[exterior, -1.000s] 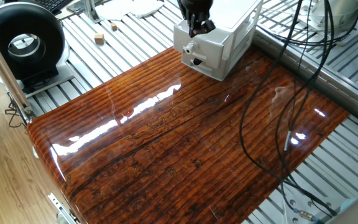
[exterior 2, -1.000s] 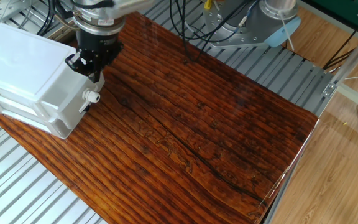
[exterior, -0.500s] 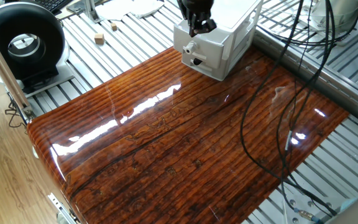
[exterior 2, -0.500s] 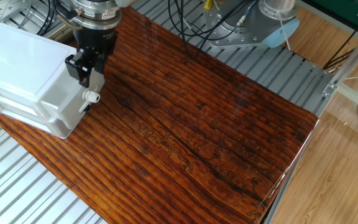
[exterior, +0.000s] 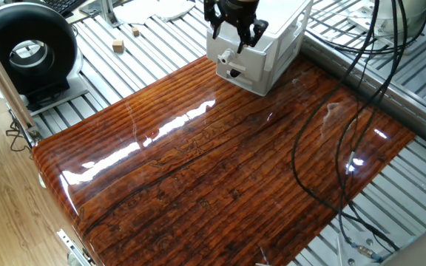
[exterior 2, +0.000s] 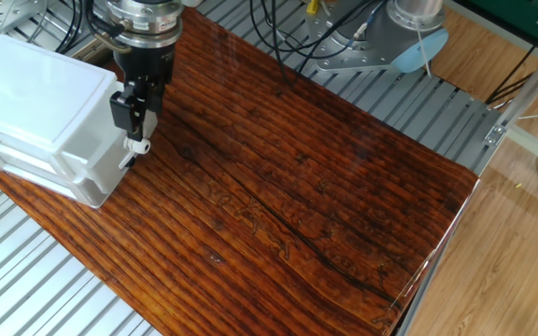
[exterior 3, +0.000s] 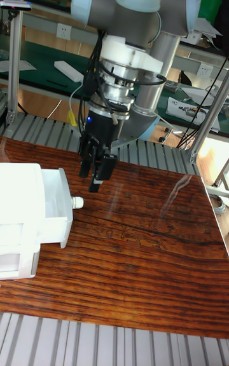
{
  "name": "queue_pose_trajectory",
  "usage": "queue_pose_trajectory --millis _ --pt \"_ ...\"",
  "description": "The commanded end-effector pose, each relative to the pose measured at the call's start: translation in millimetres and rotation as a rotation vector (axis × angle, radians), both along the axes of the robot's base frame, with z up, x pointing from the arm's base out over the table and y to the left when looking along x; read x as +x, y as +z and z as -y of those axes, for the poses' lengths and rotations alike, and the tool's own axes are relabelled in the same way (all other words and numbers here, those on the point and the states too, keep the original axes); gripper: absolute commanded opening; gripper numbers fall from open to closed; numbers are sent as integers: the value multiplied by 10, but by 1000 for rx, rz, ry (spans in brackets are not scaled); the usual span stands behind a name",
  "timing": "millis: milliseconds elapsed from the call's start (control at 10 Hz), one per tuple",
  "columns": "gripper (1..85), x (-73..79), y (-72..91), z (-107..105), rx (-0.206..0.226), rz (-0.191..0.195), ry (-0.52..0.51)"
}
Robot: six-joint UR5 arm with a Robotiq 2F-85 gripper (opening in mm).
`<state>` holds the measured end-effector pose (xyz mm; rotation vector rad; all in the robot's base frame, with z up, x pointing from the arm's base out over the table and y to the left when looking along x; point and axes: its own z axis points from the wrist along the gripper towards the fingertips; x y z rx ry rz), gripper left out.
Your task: Grasp the handle and close the drawer
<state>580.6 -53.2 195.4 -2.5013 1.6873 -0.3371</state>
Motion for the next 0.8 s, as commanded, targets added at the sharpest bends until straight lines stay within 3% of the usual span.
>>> queue_pose_trajectory --millis 0,400,700 --pt "600 38 -79 95 33 11 -20" --pt "597 66 -208 140 80 -2 -117" --pt "597 95 -252 150 80 3 -121"
